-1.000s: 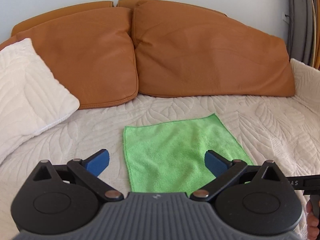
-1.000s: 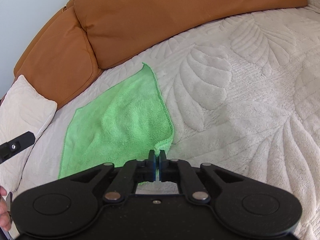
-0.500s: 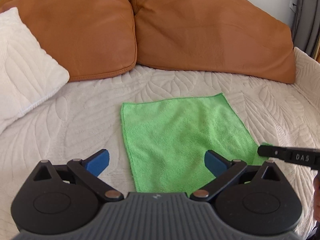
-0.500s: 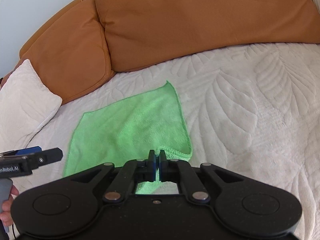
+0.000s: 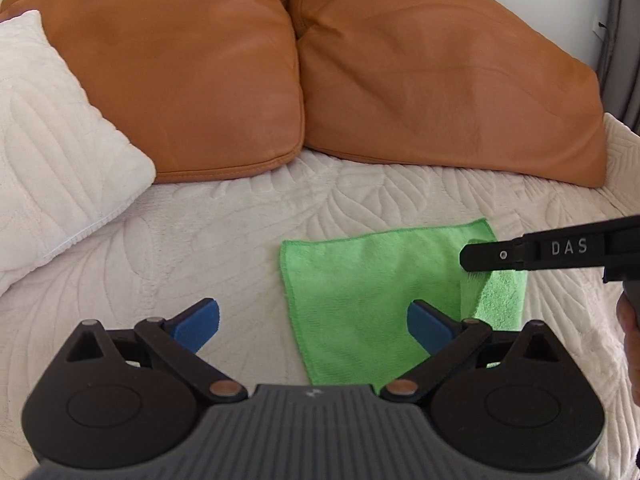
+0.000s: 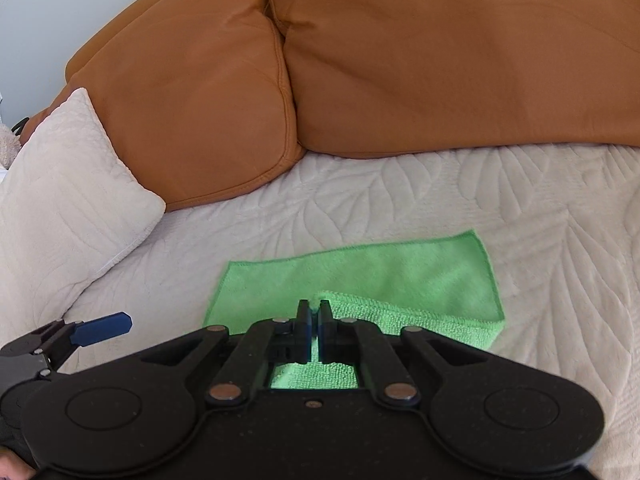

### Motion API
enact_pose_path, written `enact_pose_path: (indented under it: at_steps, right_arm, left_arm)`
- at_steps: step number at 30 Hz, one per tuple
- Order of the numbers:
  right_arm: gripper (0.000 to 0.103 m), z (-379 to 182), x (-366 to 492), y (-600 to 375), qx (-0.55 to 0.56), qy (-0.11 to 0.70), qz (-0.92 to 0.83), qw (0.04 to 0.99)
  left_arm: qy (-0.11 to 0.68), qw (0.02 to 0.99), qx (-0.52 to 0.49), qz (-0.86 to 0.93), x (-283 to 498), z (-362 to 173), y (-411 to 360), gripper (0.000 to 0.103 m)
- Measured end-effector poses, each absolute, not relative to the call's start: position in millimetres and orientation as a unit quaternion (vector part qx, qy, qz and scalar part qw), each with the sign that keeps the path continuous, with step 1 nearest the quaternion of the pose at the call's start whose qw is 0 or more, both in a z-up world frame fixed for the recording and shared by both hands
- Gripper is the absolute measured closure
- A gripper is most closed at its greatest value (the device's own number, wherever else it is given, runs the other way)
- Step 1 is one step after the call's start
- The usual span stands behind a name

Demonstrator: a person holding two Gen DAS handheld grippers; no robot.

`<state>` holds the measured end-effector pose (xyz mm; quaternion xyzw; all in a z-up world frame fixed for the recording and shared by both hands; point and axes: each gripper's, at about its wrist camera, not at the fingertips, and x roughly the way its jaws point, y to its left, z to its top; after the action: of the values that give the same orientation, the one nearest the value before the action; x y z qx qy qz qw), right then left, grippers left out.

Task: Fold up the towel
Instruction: 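Grasp a corner of the green towel with the right gripper, then carry the held corner diagonally across onto the opposite corner with the right gripper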

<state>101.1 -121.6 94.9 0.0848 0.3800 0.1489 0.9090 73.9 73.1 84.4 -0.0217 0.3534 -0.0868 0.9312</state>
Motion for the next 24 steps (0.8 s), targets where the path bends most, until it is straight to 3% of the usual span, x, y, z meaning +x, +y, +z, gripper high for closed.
enact_pose_path:
  at_steps: [20,24]
  right_arm:
    - [0.101,60,163,-55,0.095,0.420,0.212,0.877]
    - [0.093,56,167,-54,0.104,0.415,0.220,0.876]
  left_arm:
    - [0.358,0.933,-0.046,0.004,81,87,119,0.001]
    - [0.364,0.931,-0.028,-0.006,82,83,104,0.001]
